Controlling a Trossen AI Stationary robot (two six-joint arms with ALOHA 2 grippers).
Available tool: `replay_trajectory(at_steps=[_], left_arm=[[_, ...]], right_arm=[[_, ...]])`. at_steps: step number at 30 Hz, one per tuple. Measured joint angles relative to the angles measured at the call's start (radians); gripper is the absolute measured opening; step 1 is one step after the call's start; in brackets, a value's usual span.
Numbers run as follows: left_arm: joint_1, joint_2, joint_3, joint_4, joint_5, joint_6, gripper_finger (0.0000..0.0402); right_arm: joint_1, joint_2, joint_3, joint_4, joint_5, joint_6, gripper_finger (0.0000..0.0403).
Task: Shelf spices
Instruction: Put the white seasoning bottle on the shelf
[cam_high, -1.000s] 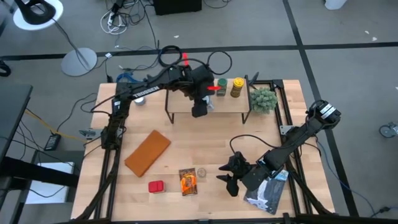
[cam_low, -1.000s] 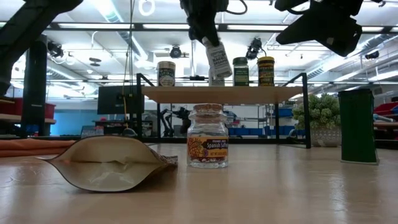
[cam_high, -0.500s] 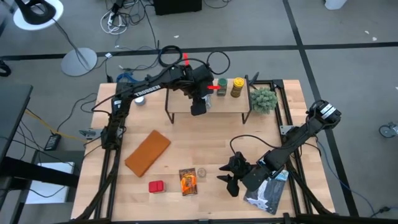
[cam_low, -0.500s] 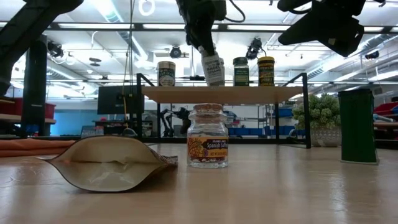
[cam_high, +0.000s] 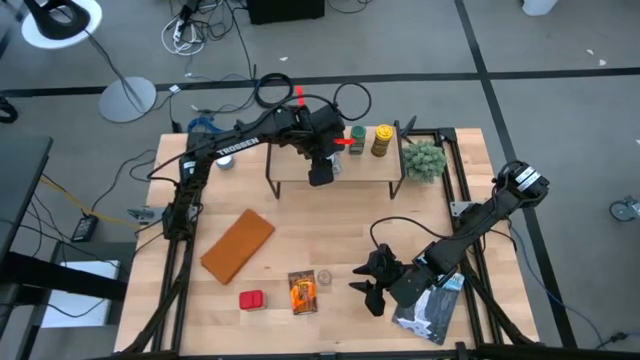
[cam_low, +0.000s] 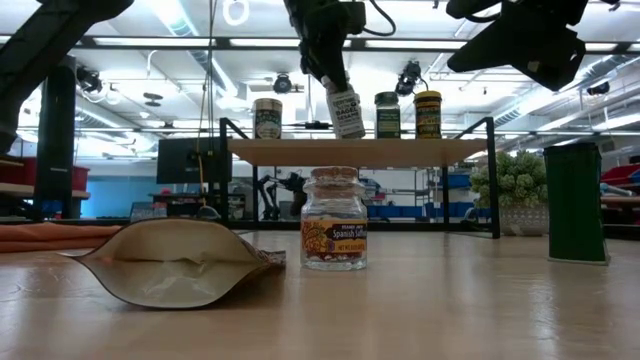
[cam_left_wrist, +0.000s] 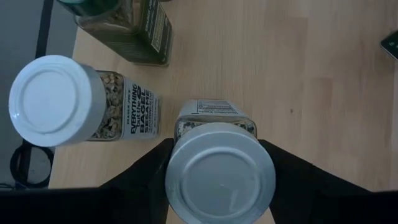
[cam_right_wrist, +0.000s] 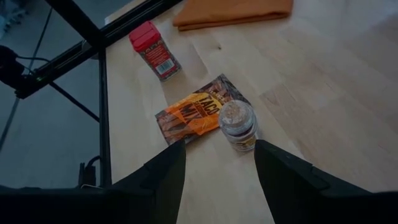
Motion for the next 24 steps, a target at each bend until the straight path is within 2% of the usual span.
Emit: replay_trajectory(at_steps=[12, 24], left_arm=[[0.000, 0.000, 0.000, 0.006, 0.000, 0.002, 0.0210], [0.000, 0.002, -0.001, 0.069, 0.001, 0.003, 0.0284]], right_arm=[[0.000, 0.000, 0.000, 0.000, 0.000, -0.005, 0.0192], [0.000, 0.000, 0.000, 0.000, 0.000, -0.005, 0.0192]])
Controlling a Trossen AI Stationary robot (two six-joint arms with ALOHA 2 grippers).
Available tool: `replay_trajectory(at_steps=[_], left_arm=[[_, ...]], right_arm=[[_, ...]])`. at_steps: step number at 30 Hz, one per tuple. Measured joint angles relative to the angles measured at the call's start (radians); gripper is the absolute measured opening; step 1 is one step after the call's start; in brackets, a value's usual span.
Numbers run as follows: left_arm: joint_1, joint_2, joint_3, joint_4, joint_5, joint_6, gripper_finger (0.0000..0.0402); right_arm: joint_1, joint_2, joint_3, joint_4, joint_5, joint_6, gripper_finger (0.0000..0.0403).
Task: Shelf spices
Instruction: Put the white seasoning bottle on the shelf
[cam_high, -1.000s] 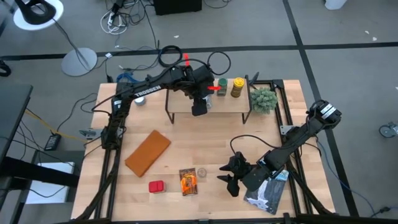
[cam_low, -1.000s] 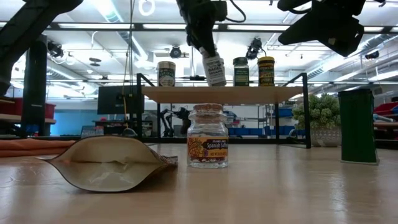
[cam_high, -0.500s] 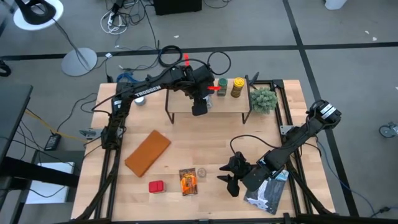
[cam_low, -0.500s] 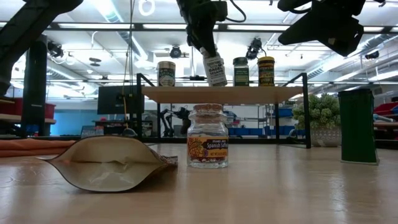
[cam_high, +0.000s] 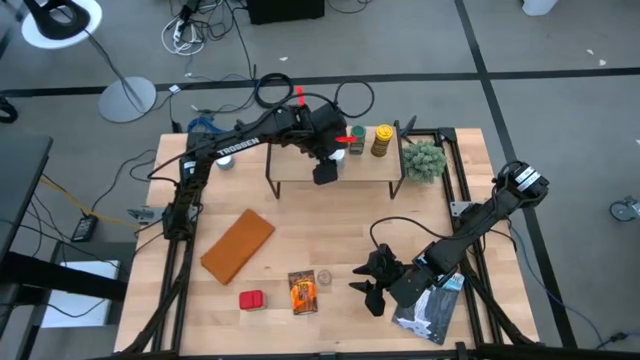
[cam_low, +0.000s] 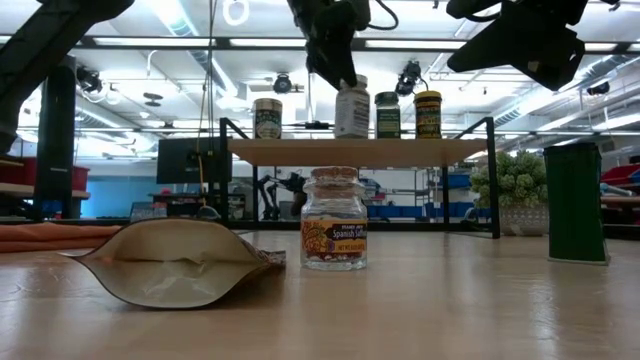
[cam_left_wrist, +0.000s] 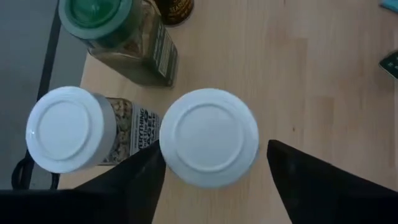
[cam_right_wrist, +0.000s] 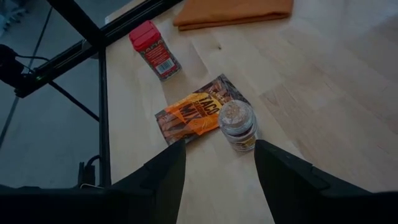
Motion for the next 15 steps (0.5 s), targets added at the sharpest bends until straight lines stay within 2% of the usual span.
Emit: replay_trajectory(at_steps=[10, 15], left_arm=[[0.000, 0.000, 0.000, 0.005, -0.001, 0.000, 0.0291], [0.000, 0.000, 0.000, 0.000, -0.068, 0.008, 0.0292]], right_arm=[[0.000, 0.000, 0.000, 0.000, 0.000, -0.008, 0.0192], [0.000, 0.000, 0.000, 0.000, 0.000, -0.008, 0.0192]])
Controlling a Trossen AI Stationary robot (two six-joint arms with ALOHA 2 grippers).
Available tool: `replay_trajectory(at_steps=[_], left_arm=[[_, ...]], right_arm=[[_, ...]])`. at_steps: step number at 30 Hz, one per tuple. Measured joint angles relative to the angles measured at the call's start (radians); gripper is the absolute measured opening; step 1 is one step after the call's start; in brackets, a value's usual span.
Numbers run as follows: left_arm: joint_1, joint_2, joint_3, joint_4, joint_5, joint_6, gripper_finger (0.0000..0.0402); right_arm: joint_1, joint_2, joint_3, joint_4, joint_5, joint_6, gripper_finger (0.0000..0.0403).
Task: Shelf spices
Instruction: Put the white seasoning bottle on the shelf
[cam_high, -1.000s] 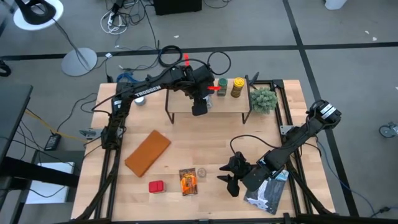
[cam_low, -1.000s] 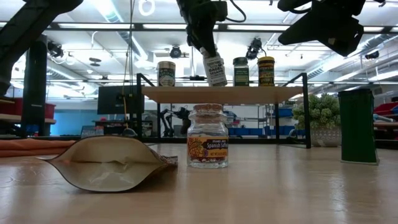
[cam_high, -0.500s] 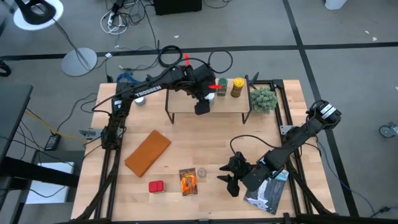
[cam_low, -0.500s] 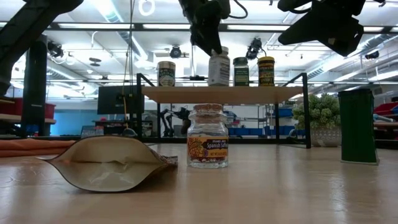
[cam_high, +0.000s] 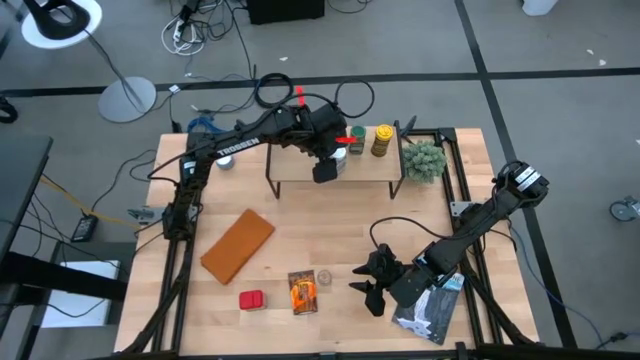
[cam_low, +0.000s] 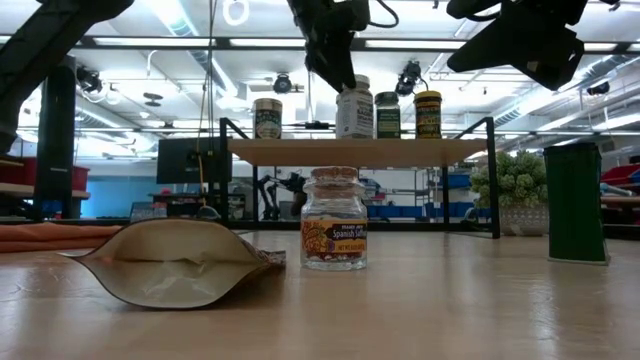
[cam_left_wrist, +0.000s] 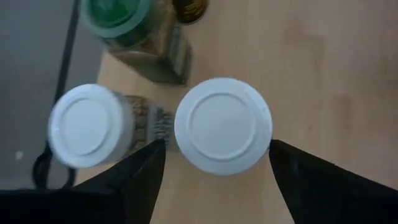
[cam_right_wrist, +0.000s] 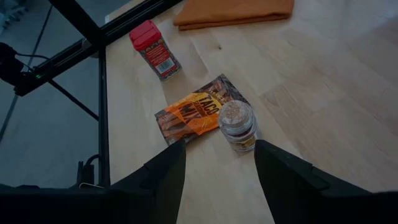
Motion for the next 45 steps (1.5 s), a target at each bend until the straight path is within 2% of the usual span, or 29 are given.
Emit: replay_trajectory(at_steps=[4, 23, 29, 31, 35, 38, 45], left_arm=[[0.000, 0.000, 0.000, -0.013, -0.045, 0.000, 0.0292], [-0.004, -0.051, 0.010, -0.142, -0.045, -0.035, 0.0292], [-0.041, -0.104, 0.003, -0.177, 0.049, -0.109, 0.0292], [-0.072, -0.126, -0.019, -0.142, 0.048, -0.110, 0.0292], [-0.137, -0.159, -0.103, -0.026, 0.005, -0.108, 0.0292], [-0.169, -0.204, -0.214, 0.074, -0.013, -0.104, 0.0292], [-0.214, -0.409, -0.641, 0.425, 0.002, -0.148, 0.0292]], right_arm=[[0.000, 0.000, 0.000, 0.000, 0.000, 0.000, 0.0192], [0.000, 0.000, 0.000, 0.000, 0.000, 0.000, 0.0192], [0.000, 0.000, 0.000, 0.000, 0.000, 0.000, 0.0192], [0.000, 0.000, 0.000, 0.000, 0.000, 0.000, 0.0192], [0.003, 0.000, 0.000, 0.001, 0.000, 0.001, 0.0192], [0.013, 0.000, 0.000, 0.001, 0.001, 0.016, 0.0192], [0.058, 0.000, 0.000, 0.001, 0.045, 0.034, 0.0192]])
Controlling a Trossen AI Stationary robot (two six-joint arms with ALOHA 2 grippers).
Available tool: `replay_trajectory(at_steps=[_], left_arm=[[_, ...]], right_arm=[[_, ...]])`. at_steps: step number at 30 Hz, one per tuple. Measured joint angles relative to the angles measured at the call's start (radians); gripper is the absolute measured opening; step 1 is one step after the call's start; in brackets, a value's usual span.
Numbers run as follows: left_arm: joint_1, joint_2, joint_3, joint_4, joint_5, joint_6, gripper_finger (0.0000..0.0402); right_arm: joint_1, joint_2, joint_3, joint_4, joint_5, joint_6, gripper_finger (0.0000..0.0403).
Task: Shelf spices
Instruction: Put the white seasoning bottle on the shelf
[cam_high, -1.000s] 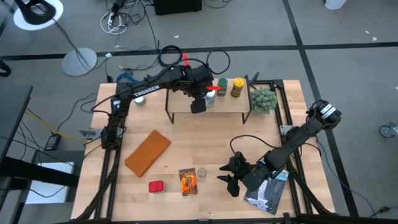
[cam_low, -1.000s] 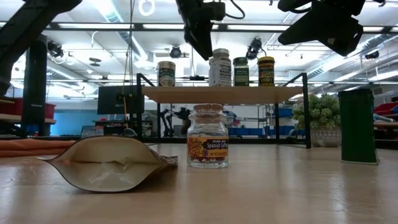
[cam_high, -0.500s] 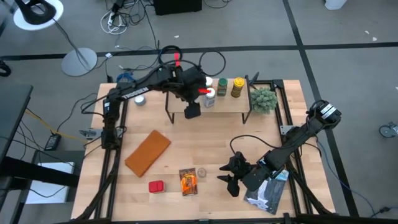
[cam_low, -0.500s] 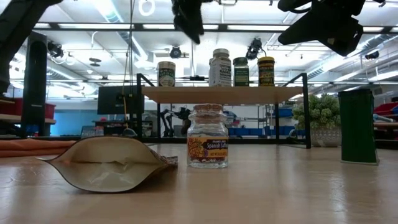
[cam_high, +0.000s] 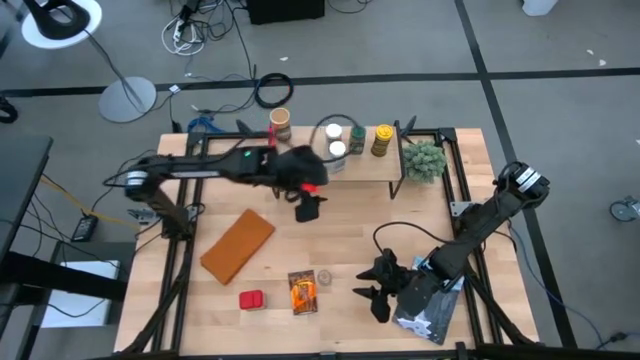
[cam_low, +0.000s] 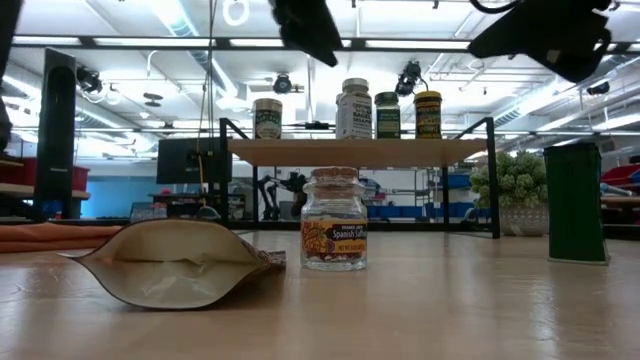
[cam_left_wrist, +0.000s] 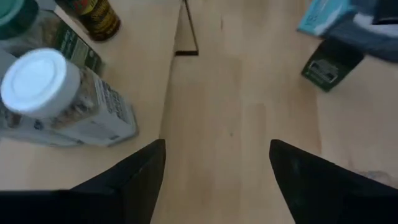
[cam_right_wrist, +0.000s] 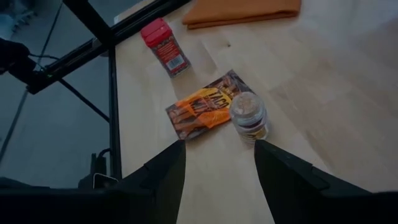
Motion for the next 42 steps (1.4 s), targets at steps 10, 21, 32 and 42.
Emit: replay_trajectory(at_steps=[10, 21, 32, 42], left_arm=[[0.066, -0.239, -0.487, 0.633, -0.030, -0.065, 0.0292], [0.198, -0.168, -0.508, 0.687, -0.065, -0.069, 0.0292], [0.235, -0.147, -0.508, 0.721, -0.106, -0.065, 0.0292], [0.238, -0.136, -0.508, 0.768, -0.099, -0.063, 0.0292]], right_arm=[[0.009, 0.000, 0.000, 0.000, 0.063, 0.009, 0.0192], [-0.010, 0.000, 0.000, 0.001, 0.064, 0.010, 0.0192], [-0.013, 0.000, 0.000, -0.001, 0.065, 0.003, 0.0192], [-0.016, 0.000, 0.000, 0.000, 0.065, -0.010, 0.0192]])
